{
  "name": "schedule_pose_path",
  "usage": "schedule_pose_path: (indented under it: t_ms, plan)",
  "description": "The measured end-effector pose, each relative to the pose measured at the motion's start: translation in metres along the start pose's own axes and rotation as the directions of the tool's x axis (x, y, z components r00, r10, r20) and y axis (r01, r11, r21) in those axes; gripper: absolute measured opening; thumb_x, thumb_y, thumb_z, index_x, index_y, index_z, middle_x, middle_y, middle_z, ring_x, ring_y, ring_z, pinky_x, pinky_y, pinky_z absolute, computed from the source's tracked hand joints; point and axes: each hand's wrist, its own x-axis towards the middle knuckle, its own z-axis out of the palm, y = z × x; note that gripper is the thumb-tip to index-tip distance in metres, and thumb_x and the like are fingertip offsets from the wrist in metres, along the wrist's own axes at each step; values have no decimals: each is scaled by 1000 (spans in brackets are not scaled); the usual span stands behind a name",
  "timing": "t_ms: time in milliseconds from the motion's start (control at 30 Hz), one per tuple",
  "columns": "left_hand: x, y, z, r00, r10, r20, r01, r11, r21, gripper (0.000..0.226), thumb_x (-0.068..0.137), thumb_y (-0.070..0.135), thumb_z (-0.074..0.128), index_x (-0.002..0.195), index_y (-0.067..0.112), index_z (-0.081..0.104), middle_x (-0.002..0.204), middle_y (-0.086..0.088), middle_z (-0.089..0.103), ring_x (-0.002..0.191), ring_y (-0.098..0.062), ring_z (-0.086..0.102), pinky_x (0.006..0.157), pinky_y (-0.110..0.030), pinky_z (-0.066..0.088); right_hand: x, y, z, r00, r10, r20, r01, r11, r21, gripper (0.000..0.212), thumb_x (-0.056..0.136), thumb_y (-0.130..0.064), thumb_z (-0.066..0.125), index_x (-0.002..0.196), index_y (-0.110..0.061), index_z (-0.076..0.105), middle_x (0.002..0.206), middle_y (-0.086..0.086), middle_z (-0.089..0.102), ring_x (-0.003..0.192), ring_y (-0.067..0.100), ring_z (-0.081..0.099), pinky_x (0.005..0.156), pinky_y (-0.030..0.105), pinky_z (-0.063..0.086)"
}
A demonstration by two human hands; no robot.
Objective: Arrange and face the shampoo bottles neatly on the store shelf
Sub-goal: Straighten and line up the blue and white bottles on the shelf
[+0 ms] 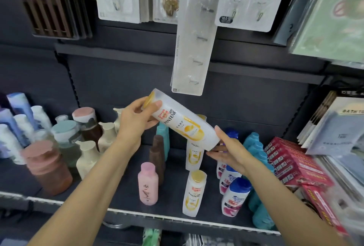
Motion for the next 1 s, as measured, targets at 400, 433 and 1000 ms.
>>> schedule_pose_path:
  t_ms: [400,433,1000]
  plan:
    - [-4,17,-22,952,-97,290,72,993,98,41,93,23,55,134,16,52,113,-11,67,90,-20,71,76,-21,57,-32,-12,14,965,-208,-159,255,885,389,20,89,-27,59,100,-10,60,109,15,65,96,24,66,81,29,54]
    - [-4,17,-23,952,-102,288,86,994,68,42,94,23,54,135,14,51,118,-9,65,90,-20,71,76,-20,57,-33,-12,12,957,-249,-150,290,869,401,20,88,-23,59,103,-10,61,112,14,66,98,23,66,81,28,55]
    - [-10,13,-53,959,48,280,-5,988,-155,51,84,-6,58,126,24,56,117,-3,65,107,-21,64,81,-30,57,-34,-11,14,885,-461,63,396,818,416,79,59,-1,72,132,-23,51,132,-3,59,121,12,55,86,19,52]
